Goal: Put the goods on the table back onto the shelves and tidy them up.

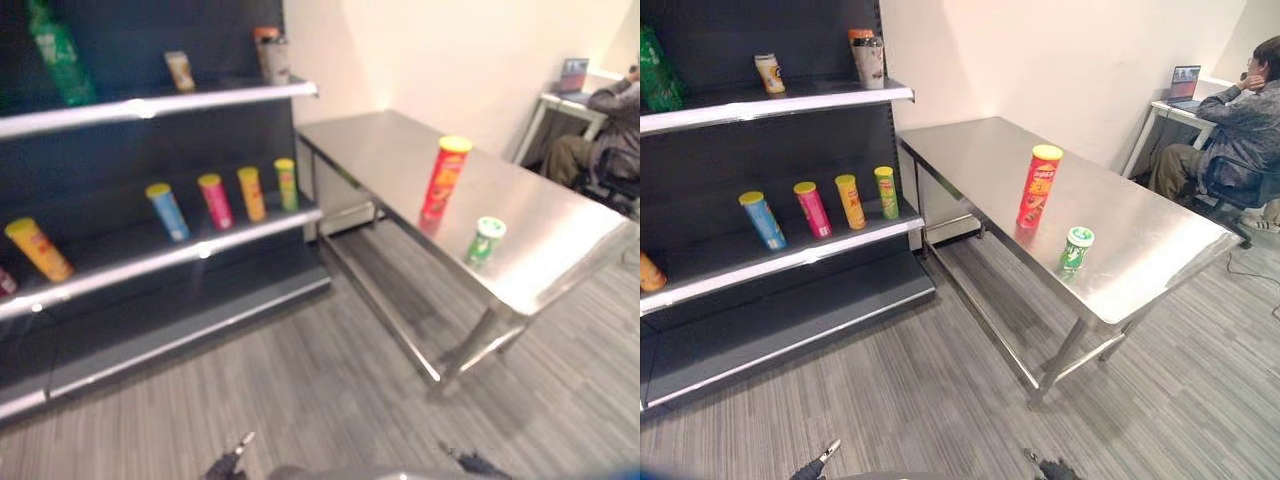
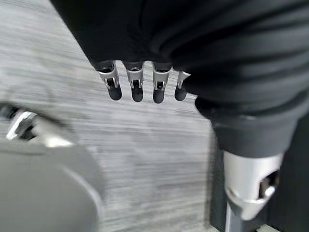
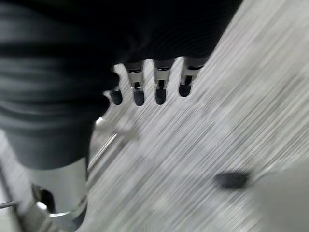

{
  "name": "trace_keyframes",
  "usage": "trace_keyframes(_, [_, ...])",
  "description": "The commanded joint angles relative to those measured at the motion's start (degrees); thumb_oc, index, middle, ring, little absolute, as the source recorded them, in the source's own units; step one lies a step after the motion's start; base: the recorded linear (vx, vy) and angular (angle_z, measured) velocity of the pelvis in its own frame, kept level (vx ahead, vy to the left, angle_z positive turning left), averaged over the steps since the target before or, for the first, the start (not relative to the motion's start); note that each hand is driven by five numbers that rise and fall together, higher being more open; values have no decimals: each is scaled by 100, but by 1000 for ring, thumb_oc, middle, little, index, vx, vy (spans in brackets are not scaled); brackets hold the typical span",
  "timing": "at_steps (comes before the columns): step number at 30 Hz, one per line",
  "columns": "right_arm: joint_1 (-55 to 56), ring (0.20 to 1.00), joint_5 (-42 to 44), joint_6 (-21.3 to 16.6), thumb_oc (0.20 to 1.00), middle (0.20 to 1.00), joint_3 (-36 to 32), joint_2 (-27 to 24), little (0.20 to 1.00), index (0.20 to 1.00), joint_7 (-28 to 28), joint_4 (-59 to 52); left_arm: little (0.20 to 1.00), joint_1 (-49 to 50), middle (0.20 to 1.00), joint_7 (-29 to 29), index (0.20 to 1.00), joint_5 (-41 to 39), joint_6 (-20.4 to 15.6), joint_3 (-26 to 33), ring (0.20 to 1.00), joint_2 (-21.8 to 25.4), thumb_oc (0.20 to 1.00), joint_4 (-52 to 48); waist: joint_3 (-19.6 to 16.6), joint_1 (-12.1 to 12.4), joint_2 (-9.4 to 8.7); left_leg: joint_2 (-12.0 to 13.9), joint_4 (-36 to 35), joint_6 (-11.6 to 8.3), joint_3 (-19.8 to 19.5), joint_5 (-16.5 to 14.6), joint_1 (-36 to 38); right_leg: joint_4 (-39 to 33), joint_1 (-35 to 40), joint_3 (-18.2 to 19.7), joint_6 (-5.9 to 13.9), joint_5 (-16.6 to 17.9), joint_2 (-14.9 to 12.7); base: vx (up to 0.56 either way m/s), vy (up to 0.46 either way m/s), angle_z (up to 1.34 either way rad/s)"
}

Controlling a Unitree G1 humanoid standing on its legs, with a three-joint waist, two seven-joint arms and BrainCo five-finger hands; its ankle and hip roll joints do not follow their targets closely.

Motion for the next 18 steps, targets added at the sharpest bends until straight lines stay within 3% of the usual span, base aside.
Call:
trace_keyframes(1, [-291,1000,-87,-260,1000,1000,10,-23,1000,1000,-93,-174,1000,-316,1000,52,1000,-248,-143,-142,1000,-204,1000,55,414,135,-159,-349,-1458,411,57,283,627,-64,-98,486,929,-4,-304,141,172,-63])
trace_keyframes(2, [-279,1000,-240,-266,1000,1000,104,-56,1000,1000,-106,-200,1000,-394,1000,25,1000,-226,-143,-316,1000,-281,1000,-5,435,191,-82,-533,-2741,276,-567,508,651,-53,-38,697,954,-62,-228,185,178,-67])
trace_keyframes(3, [-268,1000,-368,-238,1000,1000,121,-78,1000,1000,-136,-108,1000,-469,1000,18,1000,-217,-150,-370,1000,-252,1000,-17,438,227,7,-657,-3259,173,-1083,912,562,-70,20,871,939,-139,-104,185,179,-23])
trace_keyframes(4, [-270,1000,-368,-238,1000,1000,120,-78,1000,1000,-136,-108,1000,-471,1000,18,1000,-217,-150,-370,1000,-251,1000,-16,429,212,1,-664,-3296,171,-1096,944,563,-70,8,857,939,-136,-111,147,109,-23])
trace_keyframes(6, [-266,1000,-513,-176,1000,1000,115,-160,1000,1000,-160,69,1000,-549,1000,-44,1000,-249,-128,-407,1000,-176,1000,-33,459,270,151,-871,-3927,41,-1872,1290,310,-49,91,1142,885,-257,54,152,124,-49])
trace_keyframes(8, [-207,1000,-508,-79,1000,1000,-63,-278,1000,1000,-134,385,1000,-592,1000,-94,1000,-376,-140,-342,1000,-123,1000,40,502,255,295,-952,-4408,-133,-2485,1570,160,14,200,1695,880,-391,222,207,218,-89])
trace_keyframes(11, [-137,1000,-330,-77,1000,1000,-274,-322,1000,1000,-80,511,1000,-517,1000,-120,1000,-429,-169,-229,1000,-100,1000,142,483,241,365,-901,-4407,-136,-2629,1575,338,91,287,2078,931,-448,239,181,283,-121])
trace_keyframes(12, [-31,1000,-273,-97,1000,1000,-417,-343,1000,1000,-66,528,1000,-427,1000,-163,1000,-419,-169,-194,1000,-132,1000,183,375,197,422,-805,-4360,-141,-2572,1734,534,173,245,2265,958,-446,155,265,457,-137])
trace_keyframes(15, [114,1000,-120,-128,1000,1000,-548,-334,1000,1000,-1,533,1000,-371,1000,-224,1000,-210,-194,-273,1000,-89,1000,199,246,112,386,-757,-4348,-36,-2280,1674,834,410,229,2571,1061,-508,-63,229,384,-99])
trace_keyframes(18, [136,1000,-119,-83,1000,1000,-630,-275,1000,1000,124,650,1000,-459,1000,-235,1000,487,-150,-537,1000,19,1000,170,205,105,348,-778,-4258,310,-1828,1385,1111,1292,-99,2909,1319,-562,-229,175,333,-102])
